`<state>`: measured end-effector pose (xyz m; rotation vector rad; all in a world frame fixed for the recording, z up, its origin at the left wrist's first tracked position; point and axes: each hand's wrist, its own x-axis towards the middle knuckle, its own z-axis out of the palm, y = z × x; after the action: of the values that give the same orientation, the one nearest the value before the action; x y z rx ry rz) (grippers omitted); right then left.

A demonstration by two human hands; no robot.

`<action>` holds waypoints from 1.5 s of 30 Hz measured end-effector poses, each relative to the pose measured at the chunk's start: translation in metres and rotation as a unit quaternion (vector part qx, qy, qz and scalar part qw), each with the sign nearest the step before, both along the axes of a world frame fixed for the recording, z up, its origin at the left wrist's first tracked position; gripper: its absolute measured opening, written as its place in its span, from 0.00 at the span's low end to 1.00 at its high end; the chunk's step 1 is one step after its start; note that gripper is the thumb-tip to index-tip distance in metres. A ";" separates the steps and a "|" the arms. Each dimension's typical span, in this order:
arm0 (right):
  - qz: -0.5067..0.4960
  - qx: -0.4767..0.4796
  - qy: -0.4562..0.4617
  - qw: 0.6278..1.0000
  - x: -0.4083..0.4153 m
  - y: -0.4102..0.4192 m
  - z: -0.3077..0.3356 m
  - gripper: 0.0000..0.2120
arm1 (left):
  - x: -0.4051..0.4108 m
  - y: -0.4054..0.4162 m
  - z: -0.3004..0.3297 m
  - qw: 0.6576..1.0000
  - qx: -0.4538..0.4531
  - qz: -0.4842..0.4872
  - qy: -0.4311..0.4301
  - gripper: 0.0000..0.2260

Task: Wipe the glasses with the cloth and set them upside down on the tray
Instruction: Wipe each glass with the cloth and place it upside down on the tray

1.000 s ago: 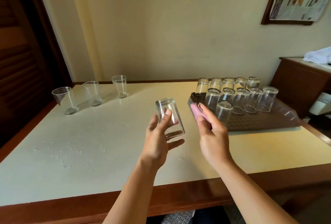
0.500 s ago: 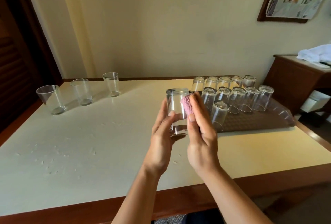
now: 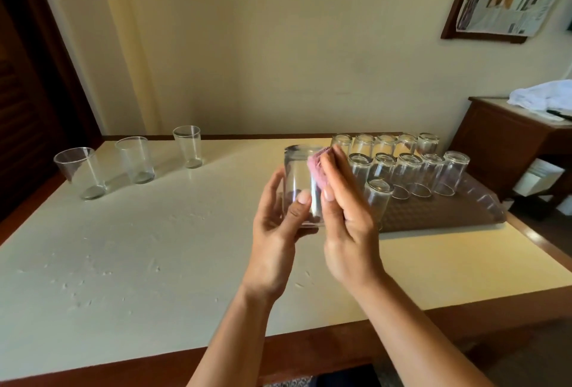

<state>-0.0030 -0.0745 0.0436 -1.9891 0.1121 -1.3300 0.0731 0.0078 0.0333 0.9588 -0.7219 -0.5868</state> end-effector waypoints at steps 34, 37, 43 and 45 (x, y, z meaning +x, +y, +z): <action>-0.013 -0.016 0.022 1.000 -0.002 0.007 -0.006 0.20 | 0.002 0.008 -0.008 0.999 0.008 -0.007 0.051 0.26; 0.012 -0.001 0.031 0.999 -0.012 0.025 -0.026 0.19 | 0.012 0.008 0.000 0.995 0.027 -0.028 0.091 0.27; -0.001 0.004 0.014 1.000 -0.007 0.007 -0.013 0.19 | 0.001 0.013 -0.006 0.997 0.040 -0.058 0.030 0.30; -0.006 -0.008 0.014 1.000 -0.003 0.002 -0.005 0.19 | -0.003 0.009 -0.006 0.999 0.012 -0.027 0.011 0.32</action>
<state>-0.0060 -0.0727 0.0386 -2.0232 0.1263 -1.3145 0.0700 0.0164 0.0277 0.9568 -0.7246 -0.6541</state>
